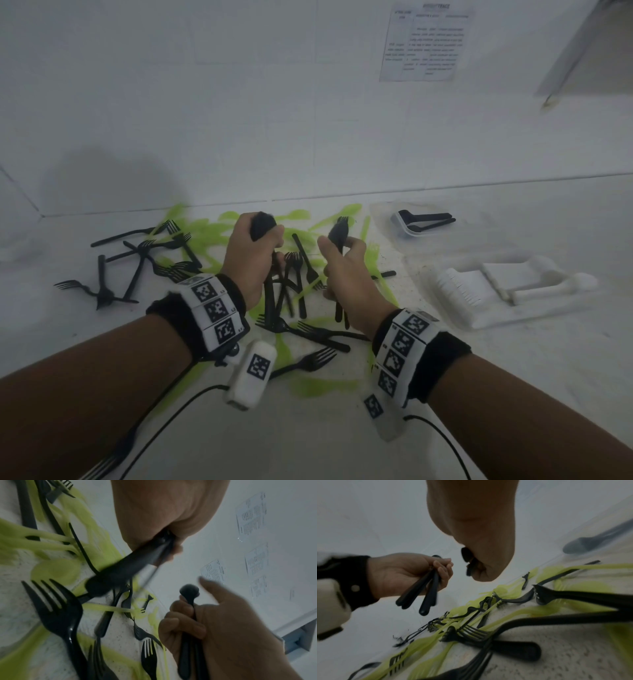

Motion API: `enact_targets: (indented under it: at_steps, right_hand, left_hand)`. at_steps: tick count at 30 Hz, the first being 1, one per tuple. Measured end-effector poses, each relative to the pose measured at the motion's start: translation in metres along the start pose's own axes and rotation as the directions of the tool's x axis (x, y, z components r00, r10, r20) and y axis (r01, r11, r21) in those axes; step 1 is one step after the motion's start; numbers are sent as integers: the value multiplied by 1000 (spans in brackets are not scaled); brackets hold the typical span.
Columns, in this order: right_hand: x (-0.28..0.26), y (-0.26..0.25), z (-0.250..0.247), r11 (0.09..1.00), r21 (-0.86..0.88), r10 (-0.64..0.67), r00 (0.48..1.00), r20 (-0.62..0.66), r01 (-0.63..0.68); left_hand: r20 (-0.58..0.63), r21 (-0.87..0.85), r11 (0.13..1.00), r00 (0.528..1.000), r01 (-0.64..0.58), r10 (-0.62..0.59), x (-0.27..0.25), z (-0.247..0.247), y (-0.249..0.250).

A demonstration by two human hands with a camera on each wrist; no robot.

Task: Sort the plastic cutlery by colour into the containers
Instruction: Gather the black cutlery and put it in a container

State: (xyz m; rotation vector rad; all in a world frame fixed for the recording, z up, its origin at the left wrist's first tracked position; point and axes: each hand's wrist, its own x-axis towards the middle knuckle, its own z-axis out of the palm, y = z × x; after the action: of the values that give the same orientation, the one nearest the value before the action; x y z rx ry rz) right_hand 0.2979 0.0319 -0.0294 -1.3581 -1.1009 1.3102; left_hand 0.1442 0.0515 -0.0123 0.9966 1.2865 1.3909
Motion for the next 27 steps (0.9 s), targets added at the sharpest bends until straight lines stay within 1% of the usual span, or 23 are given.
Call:
enact_targets:
  at_steps: [2,4,6,8,11,14,18,20,23,27]
  right_hand:
    - [-1,-1,3,999,40,-15,999,42,13]
    - [-1,1,8,997,6,-73,994,84,73]
    - [-1,1,11,990,-64,-122,988,97,128]
    - [-2,1,13,982,-66,-171,981,93,177]
    - [-5,0,15,973,-18,-229,969,89,232]
    - [-9,-4,16,959,19,-282,955,92,281]
    - [-11,-3,21,934,-31,-353,932,81,357]
    - [-9,1,24,921,-73,-376,921,103,384]
    - [-6,6,24,903,-99,-408,907,106,418]
    - [-7,8,24,888,-101,-437,892,115,449]
  left_hand:
    - [19,49,999,1000,-6,5,-1,2,0]
    - [35,93,996,999,5,-8,-4,4,1]
    - [58,58,997,997,56,-60,-8,7,1]
    - [85,6,995,992,97,-97,-11,9,1]
    - [76,25,996,993,83,-85,-14,11,0]
    - [68,-13,998,996,60,-59,-15,11,2]
    - [41,9,1000,999,15,-15,-16,11,4]
    - [32,12,1000,999,6,-6,-16,13,6]
    - [63,-45,998,998,32,-29,-19,16,11]
    - [86,-63,996,995,58,-52,-20,16,9]
